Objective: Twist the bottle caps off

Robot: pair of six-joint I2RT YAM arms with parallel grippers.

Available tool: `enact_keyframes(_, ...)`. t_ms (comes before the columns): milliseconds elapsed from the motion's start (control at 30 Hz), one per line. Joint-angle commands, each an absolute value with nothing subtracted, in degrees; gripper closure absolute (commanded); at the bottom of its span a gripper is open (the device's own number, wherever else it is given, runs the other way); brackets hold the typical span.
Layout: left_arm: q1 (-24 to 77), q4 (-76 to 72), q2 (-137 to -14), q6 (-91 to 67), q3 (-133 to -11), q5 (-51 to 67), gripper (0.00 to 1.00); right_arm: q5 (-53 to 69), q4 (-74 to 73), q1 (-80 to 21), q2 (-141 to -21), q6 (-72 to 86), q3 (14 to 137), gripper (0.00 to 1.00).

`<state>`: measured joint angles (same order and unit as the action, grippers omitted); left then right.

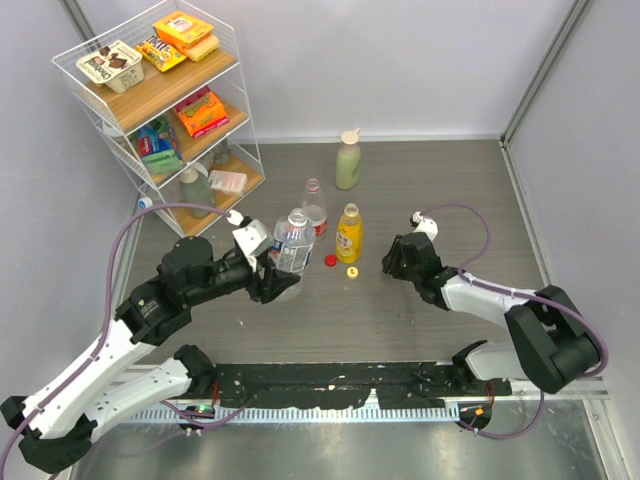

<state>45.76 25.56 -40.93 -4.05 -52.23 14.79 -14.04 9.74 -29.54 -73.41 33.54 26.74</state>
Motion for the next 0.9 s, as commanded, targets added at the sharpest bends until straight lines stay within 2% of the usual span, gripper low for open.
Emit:
enact_keyframes(0,45.97,24.09,-38.68,-2.81,-53.18,16.61,1.00,-9.23,10.73,-28.92,-77.16,35.69,30.32,0.79)
enact_keyframes(67,45.88,23.91,-38.15,-2.81,-52.74,16.61,1.00,-8.88,9.41,-28.92,-78.13,35.16,31.46,0.71)
enact_keyframes(100,45.97,23.91,-37.80,-2.81,-52.65,16.44,1.00,-9.05,8.88,-28.74,-78.31,34.98,31.81,0.58)
enact_keyframes(133,45.97,23.99,-37.71,-2.81,-52.65,16.44,1.00,-8.97,8.62,-28.83,-78.31,34.89,31.99,0.54)
enact_keyframes(167,45.97,24.08,-37.53,-2.81,-52.65,16.26,1.00,-9.31,8.44,-28.83,-78.31,34.81,32.08,0.43)
enact_keyframes(300,45.97,24.61,-37.62,-2.55,-52.82,15.82,1.00,-10.98,6.95,-28.74,-77.61,34.63,32.43,0.20)
enact_keyframes(533,45.88,25.22,-37.79,-2.29,-52.73,14.77,1.00,-14.85,1.94,-28.74,-73.57,32.70,34.36,0.05)
enact_keyframes(867,45.97,26.54,-38.58,-2.02,-53.00,14.24,0.99,-16.97,-7.29,-28.74,-62.15,29.27,40.77,0.04)
